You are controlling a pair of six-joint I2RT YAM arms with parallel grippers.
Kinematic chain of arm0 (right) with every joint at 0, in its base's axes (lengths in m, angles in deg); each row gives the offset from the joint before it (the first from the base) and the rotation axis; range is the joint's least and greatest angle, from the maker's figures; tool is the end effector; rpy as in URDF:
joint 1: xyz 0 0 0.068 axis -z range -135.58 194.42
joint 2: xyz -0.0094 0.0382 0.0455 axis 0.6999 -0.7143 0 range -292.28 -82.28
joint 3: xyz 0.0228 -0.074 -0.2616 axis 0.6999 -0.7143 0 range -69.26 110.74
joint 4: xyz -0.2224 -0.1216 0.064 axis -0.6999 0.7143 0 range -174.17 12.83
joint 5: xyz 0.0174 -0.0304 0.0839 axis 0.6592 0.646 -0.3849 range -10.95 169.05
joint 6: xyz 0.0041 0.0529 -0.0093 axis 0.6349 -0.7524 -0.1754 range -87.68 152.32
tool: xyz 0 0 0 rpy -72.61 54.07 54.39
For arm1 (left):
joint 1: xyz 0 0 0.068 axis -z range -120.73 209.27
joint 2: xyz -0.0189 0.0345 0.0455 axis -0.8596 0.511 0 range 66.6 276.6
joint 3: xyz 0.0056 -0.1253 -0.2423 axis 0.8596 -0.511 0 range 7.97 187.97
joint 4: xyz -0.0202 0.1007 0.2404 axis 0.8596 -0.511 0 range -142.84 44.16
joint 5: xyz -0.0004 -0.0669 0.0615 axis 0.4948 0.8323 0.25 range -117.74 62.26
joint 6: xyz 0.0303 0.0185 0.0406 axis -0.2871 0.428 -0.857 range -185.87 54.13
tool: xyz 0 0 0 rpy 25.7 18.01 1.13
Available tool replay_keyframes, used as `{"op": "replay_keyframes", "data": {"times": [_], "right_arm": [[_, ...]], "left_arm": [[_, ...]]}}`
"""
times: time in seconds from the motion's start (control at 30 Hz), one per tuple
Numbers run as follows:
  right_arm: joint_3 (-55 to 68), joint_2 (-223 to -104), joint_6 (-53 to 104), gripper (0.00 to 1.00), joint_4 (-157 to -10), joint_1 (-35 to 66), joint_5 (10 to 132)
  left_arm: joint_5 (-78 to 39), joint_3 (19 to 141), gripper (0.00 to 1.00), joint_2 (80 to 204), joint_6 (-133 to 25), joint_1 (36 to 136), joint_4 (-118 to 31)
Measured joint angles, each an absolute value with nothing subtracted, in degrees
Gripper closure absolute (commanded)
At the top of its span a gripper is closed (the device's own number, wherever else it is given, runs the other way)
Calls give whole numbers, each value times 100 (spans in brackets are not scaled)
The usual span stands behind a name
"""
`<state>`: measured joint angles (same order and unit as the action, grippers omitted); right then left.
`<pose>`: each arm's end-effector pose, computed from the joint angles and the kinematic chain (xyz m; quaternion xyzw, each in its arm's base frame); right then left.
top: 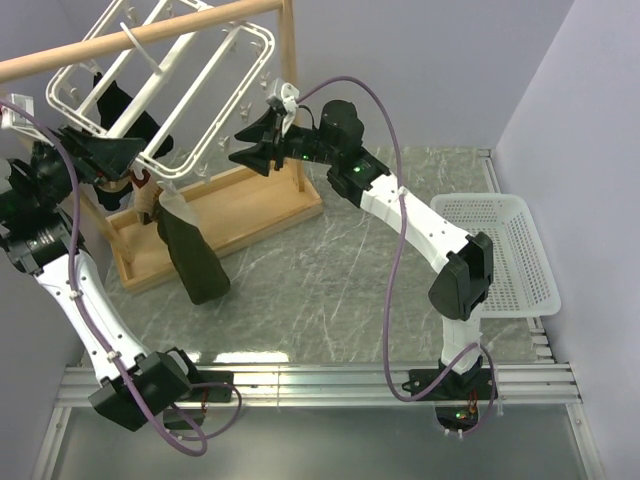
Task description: Clip the underwear to the hanger
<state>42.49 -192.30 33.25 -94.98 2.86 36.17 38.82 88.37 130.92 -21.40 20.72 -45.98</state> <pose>0.3216 0.3174 0.4506 -0.4768 0.4395 0.4666 0.6015 0.1838 0.1047 0.5011 -0.0056 0.6673 -0.3645 0.6494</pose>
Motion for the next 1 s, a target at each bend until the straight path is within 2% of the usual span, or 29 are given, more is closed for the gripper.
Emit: {"op": "replay_keyframes", "data": {"times": [0.43,0.7,1.0], "right_arm": [[4555,-19250,3369,41,-9474,-34,3705],[4942,-19538,3271,50,-9323,-103,4011],[5068,-19702,2873,59,-9050,-121,4267]], "left_arm": [[4431,8634,20,12226,-3193,2072,-5897],[4750,7672,21,11376,-4214,2158,-6192],[4418,6870,22,11061,-4793,3198,-5707]]}}
